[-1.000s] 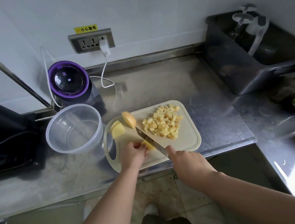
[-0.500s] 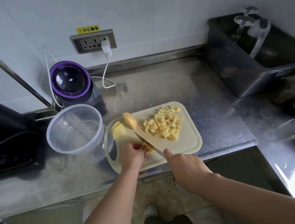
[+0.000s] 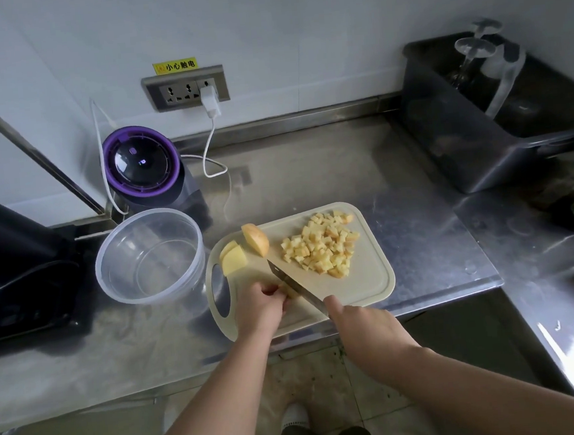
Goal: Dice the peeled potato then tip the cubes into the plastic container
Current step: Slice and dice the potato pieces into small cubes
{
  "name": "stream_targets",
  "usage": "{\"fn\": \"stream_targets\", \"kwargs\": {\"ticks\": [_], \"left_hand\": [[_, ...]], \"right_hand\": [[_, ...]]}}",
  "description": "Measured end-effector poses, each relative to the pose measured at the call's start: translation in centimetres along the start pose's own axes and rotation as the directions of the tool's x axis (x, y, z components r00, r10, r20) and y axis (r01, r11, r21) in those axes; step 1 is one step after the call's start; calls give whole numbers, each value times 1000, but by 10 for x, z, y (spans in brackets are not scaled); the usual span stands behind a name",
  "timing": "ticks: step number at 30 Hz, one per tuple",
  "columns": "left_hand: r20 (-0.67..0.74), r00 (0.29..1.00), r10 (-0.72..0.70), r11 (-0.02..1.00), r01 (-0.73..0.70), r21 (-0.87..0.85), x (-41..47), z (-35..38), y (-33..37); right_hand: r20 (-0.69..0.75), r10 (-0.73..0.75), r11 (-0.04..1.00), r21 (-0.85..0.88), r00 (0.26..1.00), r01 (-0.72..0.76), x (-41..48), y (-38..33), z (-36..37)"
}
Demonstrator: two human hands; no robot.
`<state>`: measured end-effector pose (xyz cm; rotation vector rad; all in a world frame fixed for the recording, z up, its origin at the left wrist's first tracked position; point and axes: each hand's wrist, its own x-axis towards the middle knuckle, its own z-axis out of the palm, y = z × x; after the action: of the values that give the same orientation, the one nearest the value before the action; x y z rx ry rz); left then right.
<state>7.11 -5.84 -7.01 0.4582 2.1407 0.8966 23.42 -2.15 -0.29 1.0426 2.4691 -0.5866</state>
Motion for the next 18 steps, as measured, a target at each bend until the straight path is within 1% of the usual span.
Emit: {"fn": "stream_targets", "kwargs": {"ticks": [2, 4, 5, 6, 8, 9, 10, 11, 12, 13, 14, 15, 16, 18], "left_hand": [[18, 1000, 15, 1000, -16, 18, 2, 0, -1], [52, 999, 11, 1000, -11, -12, 2, -2, -1], [55, 998, 21, 1000, -22, 8, 2, -5, 0], [42, 998, 42, 997, -45, 66, 2, -9, 1], [5, 993, 121, 973, -119, 196, 4, -18, 5], [12, 986, 167, 960, -166, 227, 6, -22, 7], [47, 974, 223, 940, -227, 253, 6, -26, 10], [112, 949, 294, 901, -314, 298, 8, -28, 12], [209, 907, 365, 827, -419, 375, 10, -30, 14], [322, 853, 411, 720, -520, 459, 11, -31, 17], [425, 798, 427, 601, -602, 525, 12, -32, 21], [506, 754, 419, 486, -657, 576, 12, -32, 27], [564, 727, 391, 386, -686, 617, 15, -31, 32], [633, 697, 336, 214, -711, 670, 19, -27, 39]], "right_hand": [[-31, -11, 1000, -12, 999, 11, -3, 2, -3], [-48, -12, 1000, -22, 999, 11, -4, 4, -8], [-55, -14, 1000, -26, 998, 13, -4, 5, -10], [-60, -18, 999, -31, 998, 16, -4, 6, -12], [-73, -14, 999, -35, 997, 12, -3, 8, -16], [-82, -8, 999, -37, 997, 5, -2, 9, -18], [-93, -1, 999, -39, 996, -3, -2, 11, -20], [-106, 7, 999, -34, 994, -10, -2, 14, -22], [-121, 15, 999, -29, 993, -19, -2, 16, -24], [-136, 27, 999, -27, 990, -31, -2, 19, -26], [-150, 42, 998, -34, 988, -47, -3, 22, -28], [-161, 57, 997, -43, 985, -65, -4, 25, -29], [-165, 71, 996, -49, 984, -80, -4, 27, -30], [-161, 89, 995, -37, 983, -96, -5, 30, -29]]}}
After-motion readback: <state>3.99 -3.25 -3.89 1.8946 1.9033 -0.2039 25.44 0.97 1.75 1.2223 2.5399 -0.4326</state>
